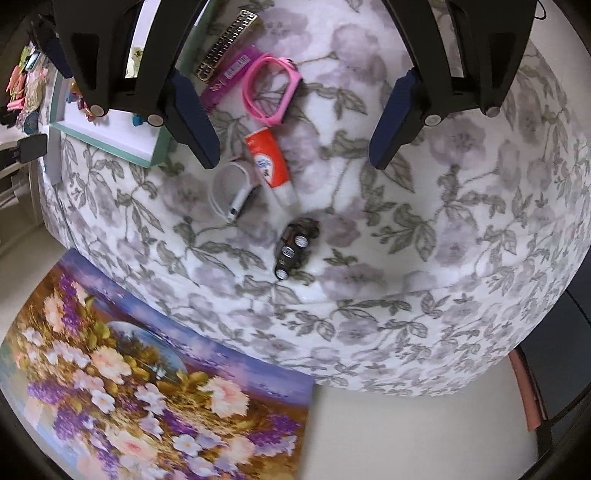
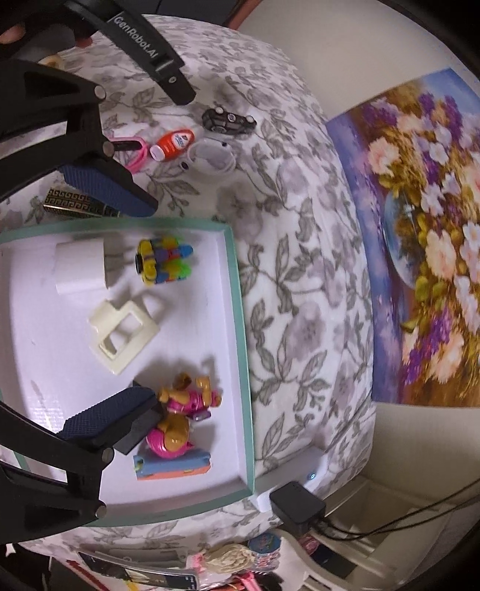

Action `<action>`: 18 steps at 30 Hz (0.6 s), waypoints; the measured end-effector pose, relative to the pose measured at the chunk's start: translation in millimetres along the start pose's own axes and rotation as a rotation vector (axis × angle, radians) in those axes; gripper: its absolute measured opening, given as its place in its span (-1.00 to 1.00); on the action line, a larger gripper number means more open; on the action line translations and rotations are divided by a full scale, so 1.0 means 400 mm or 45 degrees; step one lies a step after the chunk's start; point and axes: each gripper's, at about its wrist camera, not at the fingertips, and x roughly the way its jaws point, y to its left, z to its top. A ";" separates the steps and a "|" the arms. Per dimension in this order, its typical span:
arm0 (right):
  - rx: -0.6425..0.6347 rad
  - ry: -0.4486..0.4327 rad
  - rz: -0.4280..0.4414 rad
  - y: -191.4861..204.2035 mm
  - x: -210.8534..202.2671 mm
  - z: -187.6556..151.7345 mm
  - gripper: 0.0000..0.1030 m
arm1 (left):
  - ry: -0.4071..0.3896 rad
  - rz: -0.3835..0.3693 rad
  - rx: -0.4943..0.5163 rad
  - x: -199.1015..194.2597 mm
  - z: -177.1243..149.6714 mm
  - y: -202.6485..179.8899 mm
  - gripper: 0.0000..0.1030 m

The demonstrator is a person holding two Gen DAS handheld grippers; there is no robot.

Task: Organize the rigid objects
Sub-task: 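Move both open tools back over the remaining toys beside the tray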

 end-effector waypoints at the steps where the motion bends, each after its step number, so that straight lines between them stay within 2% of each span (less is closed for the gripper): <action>1: -0.010 0.000 0.000 0.008 0.000 -0.002 0.85 | -0.004 0.001 -0.010 -0.003 0.002 0.008 0.62; 4: -0.033 0.007 0.005 0.030 0.003 -0.007 0.92 | -0.013 0.015 -0.037 -0.011 0.009 0.033 0.64; 7: -0.050 0.004 0.013 0.050 0.002 -0.011 0.99 | -0.021 0.035 -0.054 -0.020 0.016 0.058 0.89; 18: -0.097 0.018 0.042 0.104 0.012 -0.025 1.00 | -0.113 0.058 -0.119 -0.065 0.035 0.127 0.91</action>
